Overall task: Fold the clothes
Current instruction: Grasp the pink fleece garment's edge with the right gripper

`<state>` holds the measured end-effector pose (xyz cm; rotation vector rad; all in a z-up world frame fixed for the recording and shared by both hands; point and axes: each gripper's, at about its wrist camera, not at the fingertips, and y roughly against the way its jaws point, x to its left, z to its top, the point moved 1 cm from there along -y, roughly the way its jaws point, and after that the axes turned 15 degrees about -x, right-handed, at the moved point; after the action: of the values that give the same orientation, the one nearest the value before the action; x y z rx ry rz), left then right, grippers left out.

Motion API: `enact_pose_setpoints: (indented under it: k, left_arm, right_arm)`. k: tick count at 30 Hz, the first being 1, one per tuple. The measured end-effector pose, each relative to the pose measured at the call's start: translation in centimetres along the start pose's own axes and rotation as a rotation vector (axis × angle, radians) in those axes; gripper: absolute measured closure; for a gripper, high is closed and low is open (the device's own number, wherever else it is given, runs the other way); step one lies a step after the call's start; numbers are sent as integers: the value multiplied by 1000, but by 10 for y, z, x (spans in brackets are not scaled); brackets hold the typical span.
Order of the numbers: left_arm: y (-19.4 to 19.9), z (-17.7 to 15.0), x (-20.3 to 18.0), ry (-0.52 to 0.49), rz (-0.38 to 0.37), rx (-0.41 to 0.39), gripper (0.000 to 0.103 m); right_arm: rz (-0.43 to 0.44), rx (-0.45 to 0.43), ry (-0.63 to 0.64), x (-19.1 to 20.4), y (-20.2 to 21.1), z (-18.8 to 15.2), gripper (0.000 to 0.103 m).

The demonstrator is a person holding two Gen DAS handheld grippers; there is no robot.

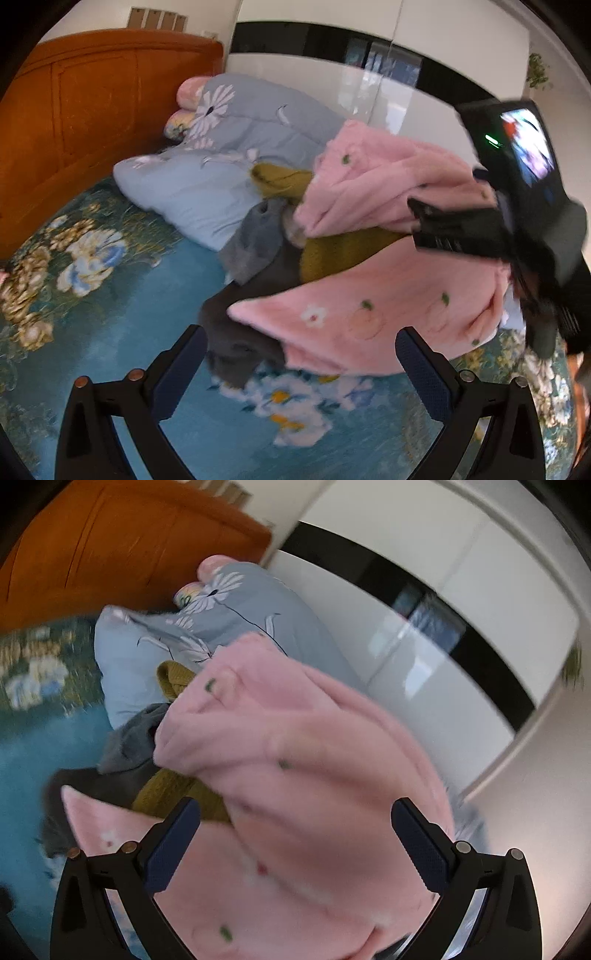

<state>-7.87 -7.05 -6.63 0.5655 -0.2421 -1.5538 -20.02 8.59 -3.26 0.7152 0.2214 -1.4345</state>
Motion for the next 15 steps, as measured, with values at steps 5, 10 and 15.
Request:
enact_pose_setpoints:
  k: [5,10,15]
  left_arm:
    - [17,-6,34,45,39,22,0]
    - [36,-6,58,71,77,0,0]
    - [55,-6,65,161,43,-14,0]
  right_arm:
    - [-65,73,74,9,-45,11,26]
    - [-94,55,-43,-30,-18,29,94]
    - [-111,-53,-184,-82,42,49,98]
